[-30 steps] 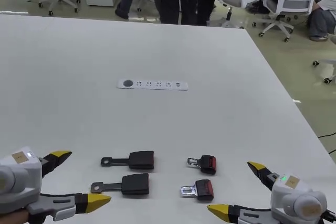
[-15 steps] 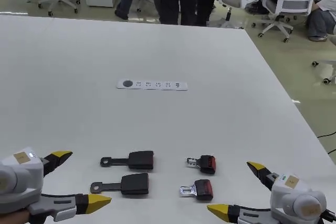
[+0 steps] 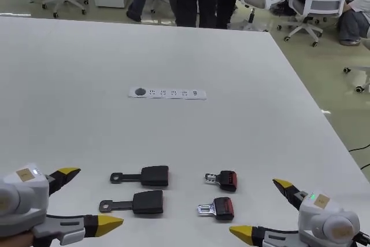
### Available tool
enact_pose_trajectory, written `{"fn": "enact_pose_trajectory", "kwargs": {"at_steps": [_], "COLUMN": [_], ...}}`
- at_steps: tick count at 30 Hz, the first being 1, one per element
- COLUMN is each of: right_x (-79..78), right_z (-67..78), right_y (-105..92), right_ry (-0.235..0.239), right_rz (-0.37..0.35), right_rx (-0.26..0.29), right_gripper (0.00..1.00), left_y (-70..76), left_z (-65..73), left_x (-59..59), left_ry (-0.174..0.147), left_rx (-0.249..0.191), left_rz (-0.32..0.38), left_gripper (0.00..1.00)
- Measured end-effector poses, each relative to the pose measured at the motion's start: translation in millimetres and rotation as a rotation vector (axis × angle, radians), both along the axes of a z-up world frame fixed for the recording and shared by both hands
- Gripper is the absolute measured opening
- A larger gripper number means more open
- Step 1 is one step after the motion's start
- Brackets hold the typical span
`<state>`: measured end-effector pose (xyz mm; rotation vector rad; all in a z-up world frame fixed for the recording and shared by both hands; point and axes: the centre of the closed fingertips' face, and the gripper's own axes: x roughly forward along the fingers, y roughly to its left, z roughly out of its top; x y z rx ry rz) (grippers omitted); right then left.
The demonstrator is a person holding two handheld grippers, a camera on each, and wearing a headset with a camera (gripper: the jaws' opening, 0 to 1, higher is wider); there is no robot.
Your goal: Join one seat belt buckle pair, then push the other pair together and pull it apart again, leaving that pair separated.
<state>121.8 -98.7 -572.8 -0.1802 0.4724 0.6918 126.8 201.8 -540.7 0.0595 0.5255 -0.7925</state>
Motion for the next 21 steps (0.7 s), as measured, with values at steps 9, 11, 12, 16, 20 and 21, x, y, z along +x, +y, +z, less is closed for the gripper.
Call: {"fn": "enact_pose_trajectory", "kwargs": {"at_steps": [9, 11, 12, 16, 20, 21], "right_x": [-0.6, -0.7, -0.7, -0.8, -0.4, -0.6], "right_z": [-2.2, -2.1, -2.2, -3.2, -3.5, -3.6], "right_y": [-4.0, -3.9, -4.0, -4.3, -4.1, -3.7], "right_ry": [0.004, 0.004, 0.004, 0.006, 0.005, 0.006], "right_rz": [-0.003, -0.002, -0.002, -0.001, -0.004, -0.002], "right_rx": [-0.001, -0.001, -0.002, -0.005, -0.003, -0.004], "right_gripper": [0.98, 0.98, 0.98, 0.97, 0.97, 0.97], "left_y": [-2.1, -3.7, -4.0, -5.4, -7.0, -7.1], "left_z": [-2.6, -2.1, -2.2, -3.1, -5.3, -5.8], "left_x": [-0.7, -1.3, -1.5, -1.9, -3.7, -3.8], "left_ry": [0.005, 0.006, 0.005, 0.007, 0.010, 0.011], "left_rx": [0.007, 0.003, 0.004, 0.009, 0.013, 0.014], "left_rz": [-0.009, -0.009, -0.011, -0.016, -0.024, -0.025], "left_gripper": [1.00, 1.00, 1.00, 1.00, 1.00, 1.00]}}
